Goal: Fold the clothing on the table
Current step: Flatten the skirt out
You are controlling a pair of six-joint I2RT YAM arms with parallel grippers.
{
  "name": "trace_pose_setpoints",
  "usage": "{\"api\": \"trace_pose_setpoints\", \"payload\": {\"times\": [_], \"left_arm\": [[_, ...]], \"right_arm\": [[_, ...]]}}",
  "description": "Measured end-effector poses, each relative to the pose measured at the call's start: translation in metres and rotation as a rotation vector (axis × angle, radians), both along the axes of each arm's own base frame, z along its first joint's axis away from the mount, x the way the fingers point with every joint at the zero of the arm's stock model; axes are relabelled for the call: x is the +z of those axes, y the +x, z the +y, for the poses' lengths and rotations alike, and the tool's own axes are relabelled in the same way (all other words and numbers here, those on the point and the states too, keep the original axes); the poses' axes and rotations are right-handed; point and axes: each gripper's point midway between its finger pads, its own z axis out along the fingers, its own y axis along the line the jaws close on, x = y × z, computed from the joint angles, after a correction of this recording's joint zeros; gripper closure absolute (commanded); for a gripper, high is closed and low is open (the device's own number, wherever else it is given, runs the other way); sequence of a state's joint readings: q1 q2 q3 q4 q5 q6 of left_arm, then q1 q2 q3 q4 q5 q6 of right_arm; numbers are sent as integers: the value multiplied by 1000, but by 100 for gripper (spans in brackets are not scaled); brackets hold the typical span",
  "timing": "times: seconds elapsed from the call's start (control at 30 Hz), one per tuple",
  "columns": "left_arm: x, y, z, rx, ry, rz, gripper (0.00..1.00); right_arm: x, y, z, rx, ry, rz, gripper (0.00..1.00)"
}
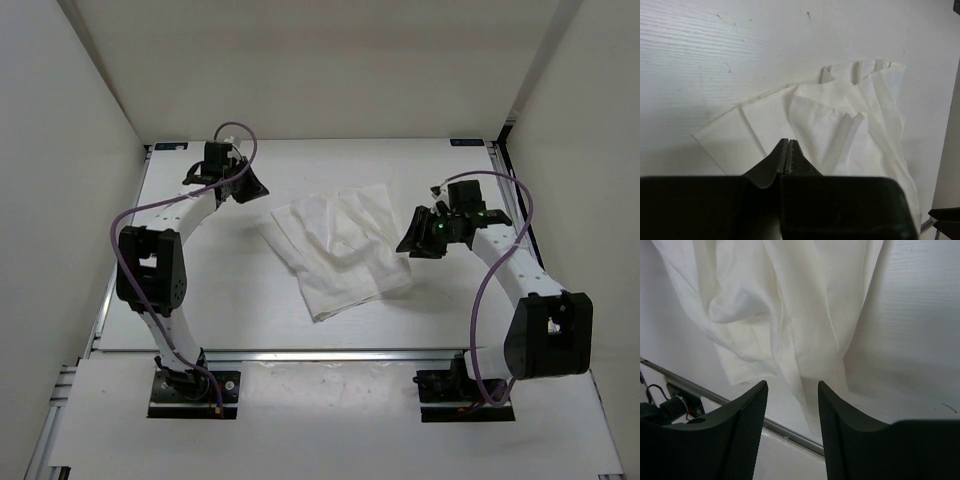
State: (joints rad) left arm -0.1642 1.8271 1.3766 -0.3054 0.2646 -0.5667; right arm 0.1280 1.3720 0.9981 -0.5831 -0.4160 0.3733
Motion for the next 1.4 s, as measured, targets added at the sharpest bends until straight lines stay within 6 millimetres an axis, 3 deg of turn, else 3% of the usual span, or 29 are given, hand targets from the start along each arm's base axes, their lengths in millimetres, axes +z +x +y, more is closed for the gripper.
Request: {"api": "trace_pose_setpoints", "payload": {"times": [0.07, 0.17, 0.37, 0.5, 0.6, 0.73, 1.0, 1.1, 1.17, 1.23, 1.4], "left_arm": [[0, -7, -7, -22, -13, 7, 92], [-11, -35, -23, -69, -4, 60, 92], [-30, -122, -71, -227, 2, 148, 94], [-52, -155, -66, -223, -9, 226, 94], [-63, -161, -56, -193, -9, 265, 94], [-61, -159, -52, -174, -14, 262, 94], [-56, -156, -48, -159, -17, 242, 96], [-59, -157, -45, -151, -13, 249, 94], [-61, -159, -44, -148, -12, 254, 95], [-63, -159, -43, -143, -13, 258, 95], [-65, -162, -44, -153, -8, 259, 92]], "right_arm": [[-5, -5, 1, 19, -42, 18, 49], [-16, -12, -4, 39, -135, 57, 50], [-26, -22, -16, 50, -241, 95, 50], [-28, -23, -17, 76, -308, 75, 49], [-20, -18, -13, 102, -341, 36, 50], [-11, -4, -11, 119, -379, -16, 51], [-29, -8, 0, 181, -412, 23, 54], [-32, -8, 1, 188, -408, 31, 72], [-34, -8, 1, 190, -409, 38, 91], [-37, -8, 1, 190, -409, 48, 100], [-36, -8, -4, 180, -421, 63, 100]]}}
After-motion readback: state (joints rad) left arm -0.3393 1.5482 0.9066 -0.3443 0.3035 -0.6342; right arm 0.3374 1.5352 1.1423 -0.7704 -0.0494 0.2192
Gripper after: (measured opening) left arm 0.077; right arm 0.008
